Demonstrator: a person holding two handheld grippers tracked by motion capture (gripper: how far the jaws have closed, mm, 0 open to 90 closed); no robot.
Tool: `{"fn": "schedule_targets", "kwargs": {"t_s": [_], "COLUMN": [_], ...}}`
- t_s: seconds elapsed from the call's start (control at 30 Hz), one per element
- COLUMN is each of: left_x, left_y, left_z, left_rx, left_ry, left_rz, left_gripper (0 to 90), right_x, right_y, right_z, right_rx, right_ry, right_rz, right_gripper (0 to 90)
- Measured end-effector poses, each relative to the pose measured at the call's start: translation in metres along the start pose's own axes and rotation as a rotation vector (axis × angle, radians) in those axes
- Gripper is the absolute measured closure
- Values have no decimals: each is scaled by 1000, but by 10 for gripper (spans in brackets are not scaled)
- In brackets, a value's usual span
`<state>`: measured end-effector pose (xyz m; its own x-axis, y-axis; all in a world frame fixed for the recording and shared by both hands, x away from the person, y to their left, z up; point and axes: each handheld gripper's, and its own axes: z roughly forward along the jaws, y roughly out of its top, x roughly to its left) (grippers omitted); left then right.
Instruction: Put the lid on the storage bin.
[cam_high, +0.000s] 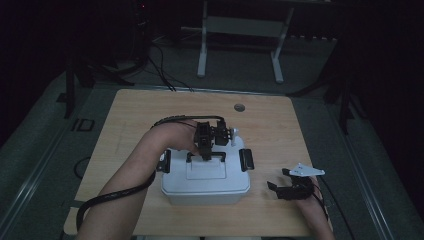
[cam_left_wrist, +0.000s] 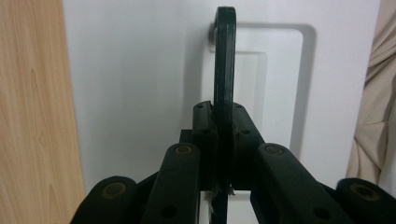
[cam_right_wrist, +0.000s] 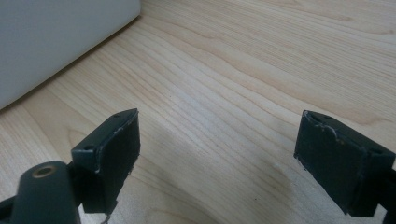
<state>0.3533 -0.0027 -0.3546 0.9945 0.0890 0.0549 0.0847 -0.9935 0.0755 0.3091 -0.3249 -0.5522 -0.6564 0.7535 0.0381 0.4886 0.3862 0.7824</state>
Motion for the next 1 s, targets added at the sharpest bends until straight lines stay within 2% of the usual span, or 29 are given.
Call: {"fn": "schedule_targets", "kwargs": {"t_s": [0.2, 0.23, 0.33, 0.43, 0.47, 0.53, 0.57, 0.63, 0.67, 0.73, 0.9, 0.93, 1.0], "left_x": [3, 3, 4, 5, 6, 6, 7, 8, 9, 10, 12, 12, 13], "left_y": [-1, -2, -5, -5, -6, -10, -13, -19, -23, -29, -42, -46, -53], "left_z": [3, 3, 3, 3, 2, 0, -1, -3, -3, -3, -2, -2, -2], "left_rx": [-3, -16, -34, -37, -47, -62, -74, -86, -94, -96, -125, -129, -140], "left_ry": [-8, -11, -15, -15, 9, 30, 21, 26, 26, 38, 17, 19, 28], "left_rz": [2, -8, -3, -8, -21, -29, -38, -57, -70, -100, -142, -135, -151], "left_gripper": [838, 838, 837, 831, 793, 680, 657, 530, 522, 399, 284, 229, 180], "right_x": [0, 0, 0, 0, 1, 1, 1, 0, 0, 0, 1, 1, 1], "right_y": [0, 0, -1, -1, 0, -1, -1, -1, -1, -1, -1, -1, -1], "right_z": [0, 0, 0, 1, 0, 0, 0, 0, 0, 0, 0, 1, 0], "right_rx": [3, 3, 4, 5, 5, 4, 4, 5, 4, 5, 6, 7, 6], "right_ry": [1, 2, 3, 3, 6, 7, 8, 7, 6, 6, 6, 5, 6], "right_rz": [2, 0, -1, 0, -1, 1, 1, 0, 1, 0, 0, -1, 0], "right_gripper": [139, 139, 139, 139, 139, 138, 139, 139, 139, 139, 139, 139, 138]}}
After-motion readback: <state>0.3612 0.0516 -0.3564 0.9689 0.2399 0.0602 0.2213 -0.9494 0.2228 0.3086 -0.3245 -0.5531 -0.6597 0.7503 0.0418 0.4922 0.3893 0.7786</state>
